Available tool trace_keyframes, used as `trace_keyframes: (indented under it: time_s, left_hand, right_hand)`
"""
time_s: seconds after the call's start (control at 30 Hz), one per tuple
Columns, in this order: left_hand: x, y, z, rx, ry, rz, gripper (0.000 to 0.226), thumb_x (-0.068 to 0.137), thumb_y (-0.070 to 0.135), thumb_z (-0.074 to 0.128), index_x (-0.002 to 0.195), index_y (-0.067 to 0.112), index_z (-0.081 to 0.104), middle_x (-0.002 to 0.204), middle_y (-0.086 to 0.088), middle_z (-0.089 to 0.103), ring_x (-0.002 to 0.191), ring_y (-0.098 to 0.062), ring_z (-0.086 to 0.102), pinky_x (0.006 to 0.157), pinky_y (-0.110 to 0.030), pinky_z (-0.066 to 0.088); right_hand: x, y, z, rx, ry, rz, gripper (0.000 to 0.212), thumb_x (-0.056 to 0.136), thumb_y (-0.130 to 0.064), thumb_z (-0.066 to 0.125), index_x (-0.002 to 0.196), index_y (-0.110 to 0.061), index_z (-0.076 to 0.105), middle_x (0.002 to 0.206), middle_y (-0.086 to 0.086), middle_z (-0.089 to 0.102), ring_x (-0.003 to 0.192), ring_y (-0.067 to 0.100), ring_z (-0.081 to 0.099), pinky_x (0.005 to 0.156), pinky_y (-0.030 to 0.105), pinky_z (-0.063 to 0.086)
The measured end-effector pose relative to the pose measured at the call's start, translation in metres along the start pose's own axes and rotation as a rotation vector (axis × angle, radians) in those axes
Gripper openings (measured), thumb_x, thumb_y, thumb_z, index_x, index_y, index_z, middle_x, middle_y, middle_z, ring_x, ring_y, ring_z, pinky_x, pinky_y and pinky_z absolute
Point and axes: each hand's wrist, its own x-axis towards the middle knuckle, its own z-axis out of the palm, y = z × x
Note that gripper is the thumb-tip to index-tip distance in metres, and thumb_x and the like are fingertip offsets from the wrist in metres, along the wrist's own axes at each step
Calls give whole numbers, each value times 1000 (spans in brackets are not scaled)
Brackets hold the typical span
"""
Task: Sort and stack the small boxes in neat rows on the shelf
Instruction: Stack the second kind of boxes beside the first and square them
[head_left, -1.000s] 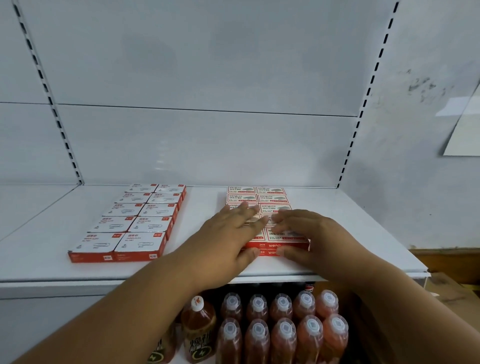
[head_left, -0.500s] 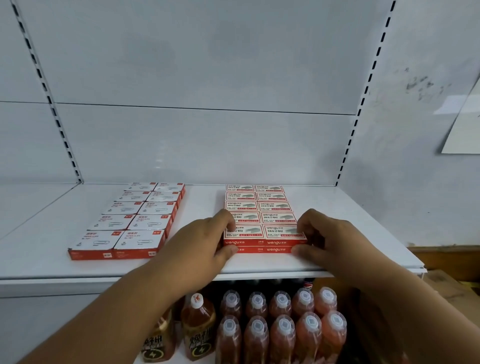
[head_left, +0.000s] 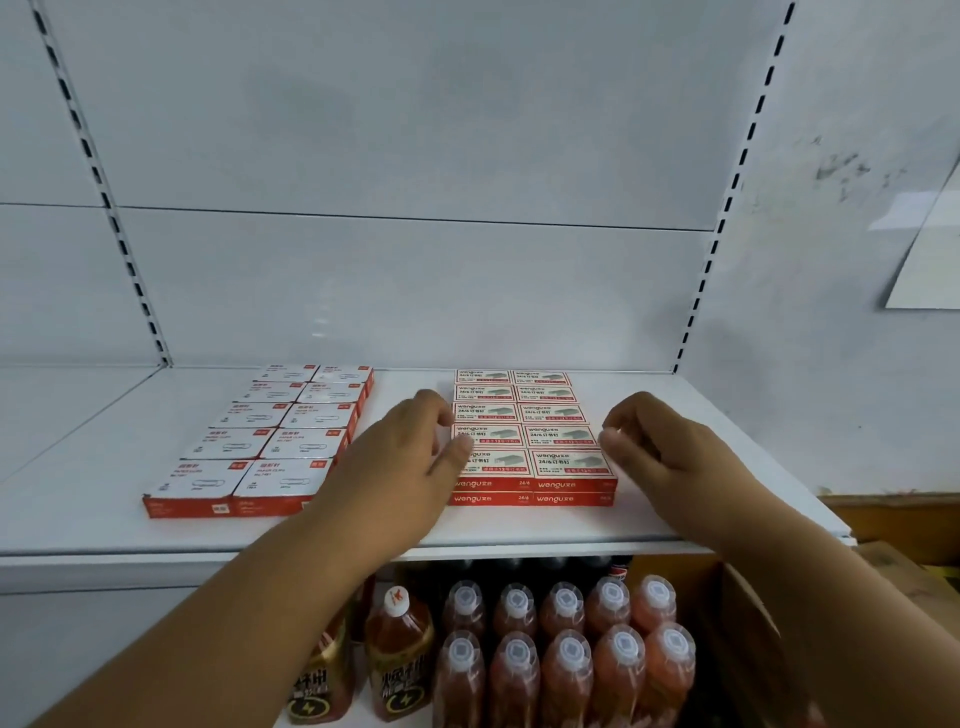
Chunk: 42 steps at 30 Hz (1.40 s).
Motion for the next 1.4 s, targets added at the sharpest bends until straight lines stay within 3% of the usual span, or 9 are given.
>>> trace_keyframes:
  time_s: [0.1, 0.23, 0.47, 0.6, 0.73, 0.93, 1.1, 1.27, 1.4]
  left_hand:
    - [18, 3, -1, -43, -7, -164, 17, 102, 42, 38, 108, 28, 45, 91, 13, 62, 78, -5, 61, 63, -30, 50]
    - [51, 4, -1, 48, -69, -292, 35, 102, 45, 34, 107, 17, 55, 88, 4, 63, 76, -14, 58, 61, -29, 39]
    - [89, -4, 4, 280, -260, -261, 48, 102, 44, 29, 119, 17, 64, 130, -8, 61, 114, -24, 57, 82, -28, 36]
    - [92, -8, 13, 255, -292, -218, 39, 104, 38, 28, 106, 22, 63, 121, -5, 64, 99, -19, 57, 79, -27, 38]
    - [93, -11, 16, 229, -267, -202, 33, 104, 37, 28, 93, 23, 56, 106, -3, 63, 90, -17, 55, 73, -27, 37]
    - [94, -12, 17, 223, -277, -202, 34, 104, 38, 29, 94, 23, 58, 111, -3, 66, 90, -17, 56, 74, -27, 38]
    - [100, -10, 9, 241, -256, -233, 48, 104, 40, 26, 119, 15, 63, 127, -9, 62, 106, -22, 56, 83, -28, 38]
    - [119, -10, 11, 335, -245, -240, 52, 103, 45, 24, 115, 14, 64, 120, -9, 65, 107, -24, 59, 88, -32, 43]
    - [126, -15, 20, 346, -263, -222, 42, 100, 40, 33, 107, 16, 66, 112, -5, 66, 95, -22, 59, 76, -28, 41]
  right_hand:
    - [22, 0, 2, 92, 56, 153, 25, 98, -39, 43, 85, -22, 54, 75, -2, 65, 67, 16, 57, 71, 40, 51]
    - [59, 4, 8, -10, -81, 272, 38, 101, -41, 43, 87, -9, 60, 82, 7, 68, 72, 20, 57, 76, 38, 49]
    - [91, 12, 18, -186, -188, 298, 49, 101, -47, 37, 80, -12, 63, 85, 5, 69, 83, 22, 64, 78, 33, 48]
    - [91, 17, 24, -269, -186, 276, 47, 101, -47, 36, 91, -12, 68, 91, 3, 70, 87, 21, 65, 83, 35, 52]
    - [93, 19, 25, -316, -178, 252, 47, 102, -45, 34, 88, -11, 65, 88, 3, 68, 84, 21, 63, 76, 31, 48]
    - [95, 22, 27, -333, -199, 262, 46, 102, -45, 34, 85, -13, 64, 87, 2, 68, 84, 21, 64, 76, 31, 48]
    - [104, 20, 21, -264, -222, 314, 49, 102, -48, 31, 83, -12, 58, 88, 5, 65, 85, 22, 61, 78, 31, 46]
    - [119, 19, 22, -218, -218, 295, 47, 101, -50, 34, 92, -14, 63, 92, 4, 67, 87, 20, 63, 79, 32, 49]
    - [125, 26, 27, -259, -241, 264, 36, 98, -50, 43, 78, -23, 54, 83, -3, 62, 75, 12, 58, 61, 27, 41]
